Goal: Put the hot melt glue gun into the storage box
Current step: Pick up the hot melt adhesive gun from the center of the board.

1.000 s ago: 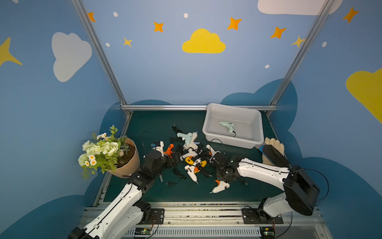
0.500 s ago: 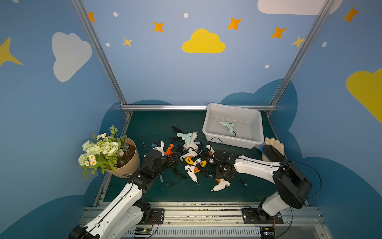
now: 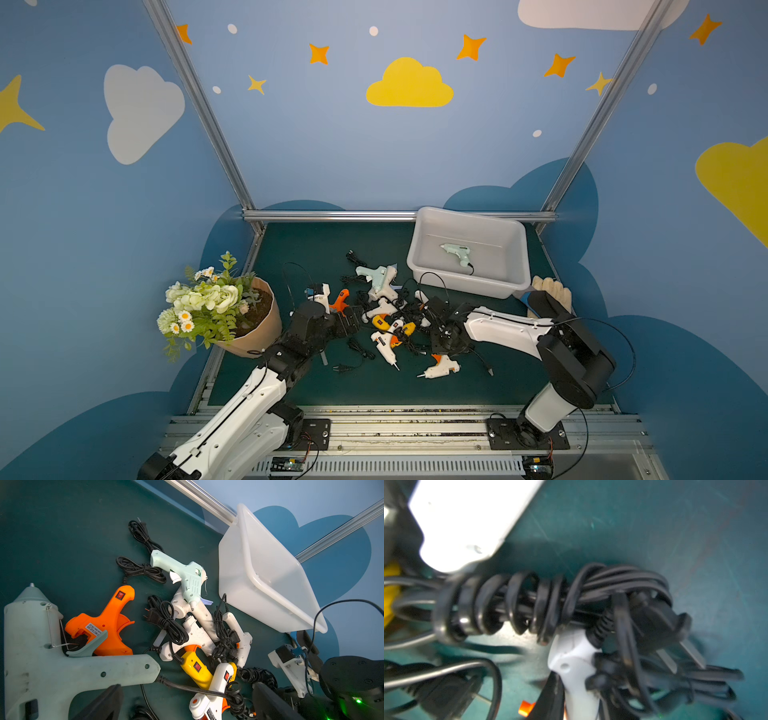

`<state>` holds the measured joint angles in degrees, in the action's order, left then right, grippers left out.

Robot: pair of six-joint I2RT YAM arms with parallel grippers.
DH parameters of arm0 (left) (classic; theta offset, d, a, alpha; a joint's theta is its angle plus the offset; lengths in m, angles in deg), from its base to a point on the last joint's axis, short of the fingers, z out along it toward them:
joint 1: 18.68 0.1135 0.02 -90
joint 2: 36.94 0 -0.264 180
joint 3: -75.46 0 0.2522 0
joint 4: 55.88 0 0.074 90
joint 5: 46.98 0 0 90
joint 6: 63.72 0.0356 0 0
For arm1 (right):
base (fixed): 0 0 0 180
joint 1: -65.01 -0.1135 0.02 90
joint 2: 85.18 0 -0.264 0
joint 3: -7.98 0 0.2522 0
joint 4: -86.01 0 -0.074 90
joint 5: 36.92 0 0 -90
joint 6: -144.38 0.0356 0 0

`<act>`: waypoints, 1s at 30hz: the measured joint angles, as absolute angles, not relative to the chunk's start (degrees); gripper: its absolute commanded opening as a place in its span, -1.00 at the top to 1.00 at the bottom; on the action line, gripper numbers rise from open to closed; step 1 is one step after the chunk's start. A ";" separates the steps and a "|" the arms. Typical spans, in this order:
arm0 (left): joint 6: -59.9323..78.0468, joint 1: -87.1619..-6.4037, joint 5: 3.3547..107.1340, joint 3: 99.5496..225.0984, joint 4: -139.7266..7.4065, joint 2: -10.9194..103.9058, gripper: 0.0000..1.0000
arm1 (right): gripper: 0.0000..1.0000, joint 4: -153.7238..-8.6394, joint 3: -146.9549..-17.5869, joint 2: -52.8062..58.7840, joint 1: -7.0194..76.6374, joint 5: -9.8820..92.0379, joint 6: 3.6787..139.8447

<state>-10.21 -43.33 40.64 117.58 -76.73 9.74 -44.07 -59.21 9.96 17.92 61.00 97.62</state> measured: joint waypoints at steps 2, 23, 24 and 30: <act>-10.21 -43.33 40.47 117.58 -77.11 9.32 -1.00 | 0.98 -44.07 -59.21 9.93 17.81 60.98 97.32; -7.74 -43.33 35.03 119.76 -87.05 0.28 -1.00 | 1.00 -44.96 -60.26 -17.36 11.71 65.59 90.60; -7.59 -43.33 34.90 120.03 -87.44 -0.23 -1.00 | 1.00 -45.10 -60.24 -19.18 11.71 66.18 90.50; -6.91 -43.28 33.67 122.21 -90.53 -1.87 -1.00 | 1.00 -47.48 -60.26 -28.66 12.65 68.82 87.52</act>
<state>-6.91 -43.28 33.67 122.21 -90.53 -1.87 -47.48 -60.26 -28.66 12.65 68.82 87.52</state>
